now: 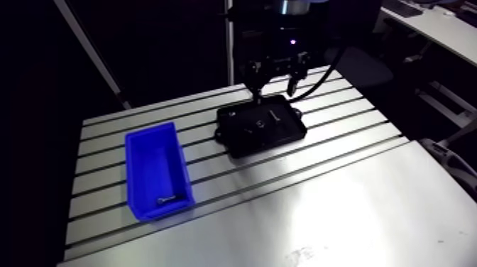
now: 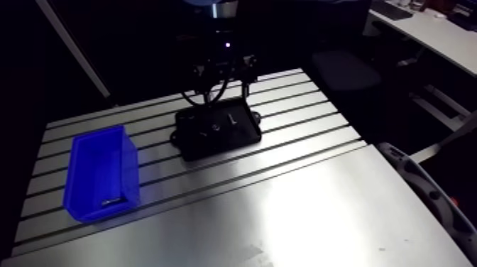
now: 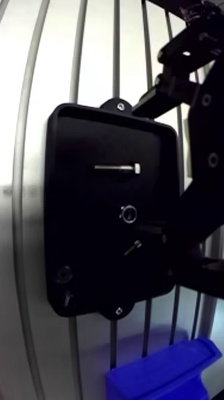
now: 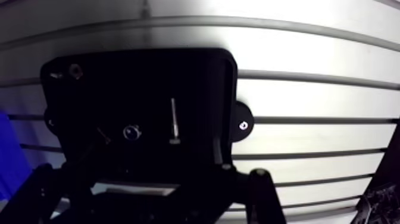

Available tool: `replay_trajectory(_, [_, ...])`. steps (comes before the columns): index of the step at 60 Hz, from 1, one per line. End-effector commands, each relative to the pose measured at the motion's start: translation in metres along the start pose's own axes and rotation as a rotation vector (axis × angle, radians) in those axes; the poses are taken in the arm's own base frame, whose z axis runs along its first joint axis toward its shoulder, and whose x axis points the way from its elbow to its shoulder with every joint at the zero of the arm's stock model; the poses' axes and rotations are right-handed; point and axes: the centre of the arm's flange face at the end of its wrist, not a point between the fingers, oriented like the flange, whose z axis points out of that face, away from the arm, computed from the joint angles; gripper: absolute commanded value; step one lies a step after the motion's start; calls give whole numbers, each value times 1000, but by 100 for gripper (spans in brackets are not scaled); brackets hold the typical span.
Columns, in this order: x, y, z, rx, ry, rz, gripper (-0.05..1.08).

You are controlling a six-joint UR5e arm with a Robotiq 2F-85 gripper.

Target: Pick up the M10 bolt from the tray and put it into the blue bin.

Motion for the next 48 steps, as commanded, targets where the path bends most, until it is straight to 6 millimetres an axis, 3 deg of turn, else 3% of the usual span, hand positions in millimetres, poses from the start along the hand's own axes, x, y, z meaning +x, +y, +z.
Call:
replay_trajectory(1, [-1, 5, 12, 7, -14, 3, 17])
replay_trajectory(23, [6, 16, 30, 1, 1, 16, 38])
replay_trajectory(48, [9, 9, 41, 5, -11, 11, 41])
